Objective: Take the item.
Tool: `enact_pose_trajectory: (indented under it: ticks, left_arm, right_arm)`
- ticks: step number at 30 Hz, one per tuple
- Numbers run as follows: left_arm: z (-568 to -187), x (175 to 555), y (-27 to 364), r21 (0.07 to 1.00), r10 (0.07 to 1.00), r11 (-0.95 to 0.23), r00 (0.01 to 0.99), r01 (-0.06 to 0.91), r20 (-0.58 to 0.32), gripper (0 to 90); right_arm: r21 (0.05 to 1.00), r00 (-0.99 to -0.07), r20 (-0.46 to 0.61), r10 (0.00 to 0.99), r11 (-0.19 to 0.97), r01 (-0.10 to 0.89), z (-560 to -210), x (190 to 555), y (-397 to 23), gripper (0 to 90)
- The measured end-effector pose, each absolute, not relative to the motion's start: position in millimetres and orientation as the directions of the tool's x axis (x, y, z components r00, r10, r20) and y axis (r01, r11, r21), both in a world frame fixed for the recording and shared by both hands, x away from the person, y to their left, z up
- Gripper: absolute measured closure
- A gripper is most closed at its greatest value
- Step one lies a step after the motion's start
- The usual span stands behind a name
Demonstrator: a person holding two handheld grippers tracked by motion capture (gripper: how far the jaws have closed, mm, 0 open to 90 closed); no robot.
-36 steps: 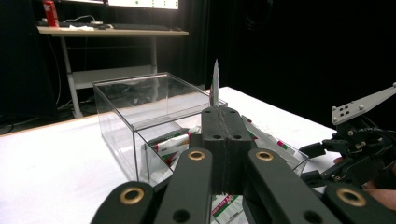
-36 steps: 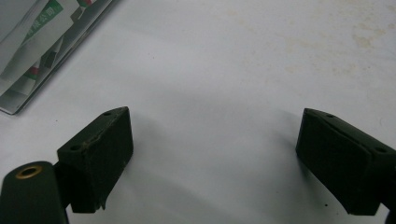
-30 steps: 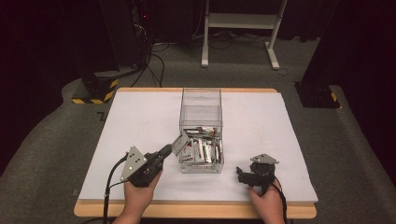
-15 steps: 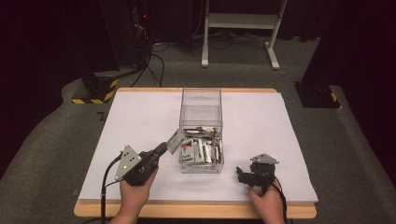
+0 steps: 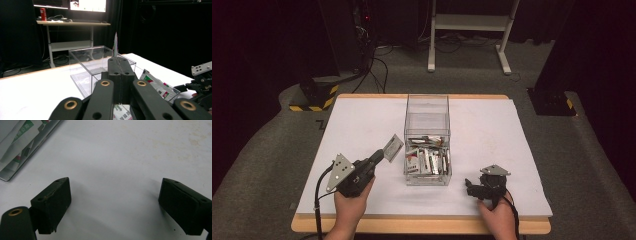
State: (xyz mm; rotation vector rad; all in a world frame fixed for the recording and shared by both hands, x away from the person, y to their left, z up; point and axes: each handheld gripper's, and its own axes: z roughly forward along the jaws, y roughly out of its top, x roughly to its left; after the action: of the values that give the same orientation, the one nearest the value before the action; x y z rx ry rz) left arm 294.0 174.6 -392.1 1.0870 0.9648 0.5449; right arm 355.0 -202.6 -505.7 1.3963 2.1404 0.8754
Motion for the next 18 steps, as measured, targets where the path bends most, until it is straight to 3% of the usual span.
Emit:
enact_pose_trajectory:
  ticks: [18]
  left_arm:
    - [-395,298,200,0.904,0.802,0.424,0.44,0.059,-0.405,90.0]
  right_arm:
    - [0.708,-0.397,-0.017,0.918,0.291,0.643,-506,355,-203,10.9]
